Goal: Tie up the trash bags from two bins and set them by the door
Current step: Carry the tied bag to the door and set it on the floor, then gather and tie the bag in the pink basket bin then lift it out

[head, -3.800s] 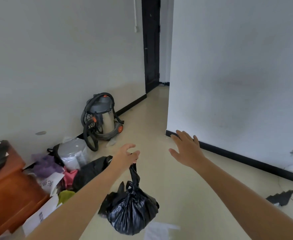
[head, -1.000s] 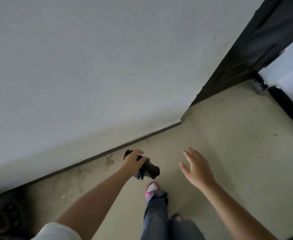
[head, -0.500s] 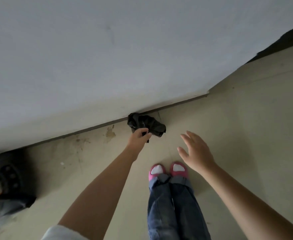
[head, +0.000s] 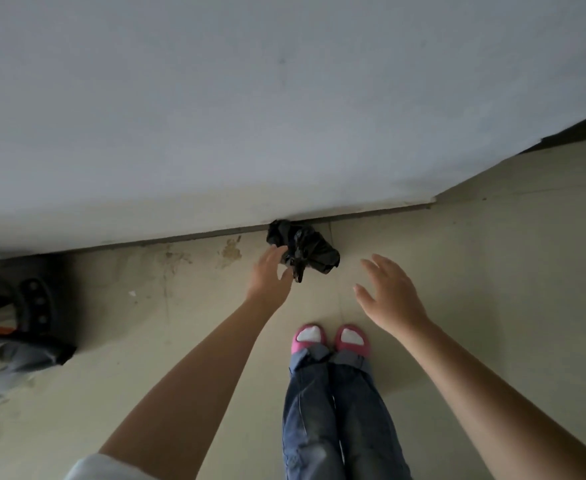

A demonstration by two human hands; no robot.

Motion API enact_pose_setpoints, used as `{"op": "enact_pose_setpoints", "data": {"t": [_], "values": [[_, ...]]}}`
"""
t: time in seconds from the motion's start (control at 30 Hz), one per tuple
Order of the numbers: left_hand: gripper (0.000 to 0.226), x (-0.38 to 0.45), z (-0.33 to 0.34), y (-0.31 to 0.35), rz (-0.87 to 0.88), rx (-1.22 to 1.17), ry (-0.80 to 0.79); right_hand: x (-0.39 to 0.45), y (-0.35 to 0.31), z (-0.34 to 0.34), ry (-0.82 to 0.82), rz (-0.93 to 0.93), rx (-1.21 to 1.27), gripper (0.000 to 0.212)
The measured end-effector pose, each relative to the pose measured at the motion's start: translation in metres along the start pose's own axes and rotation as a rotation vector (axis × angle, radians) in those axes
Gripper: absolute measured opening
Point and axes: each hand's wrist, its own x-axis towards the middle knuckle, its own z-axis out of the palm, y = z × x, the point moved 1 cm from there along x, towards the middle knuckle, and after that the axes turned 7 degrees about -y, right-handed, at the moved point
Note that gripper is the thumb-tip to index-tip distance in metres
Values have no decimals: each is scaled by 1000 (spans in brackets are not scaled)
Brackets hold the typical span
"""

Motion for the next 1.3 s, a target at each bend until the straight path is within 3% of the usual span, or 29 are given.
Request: {"op": "enact_pose_setpoints", "data": {"t": [0.17,0.3,0.57,0.93,1.17,1.3], "values": [[46,-73,-23,-14,-56,138,143,-28,-47,-15,79,-163,-171,40],[49,-148,-38,-49,-209,209,230,-53,-108,-13,-15,-252,-372,41],[49,-309,-83,-162,-535,42,428,-130,-283,29,-108,-683,-691,52],[52,-571,-107,-365,-946,-302,790,-296,-559,224,-102,-1182,-944,55],[52,-694,-97,-478,-1150,-399,964,-405,-677,364,-184,-1518,-1072,57],[51,-745,-98,-559,-1248,-466,1023,-444,-743,443,-240,-1622,-1111,58]]}}
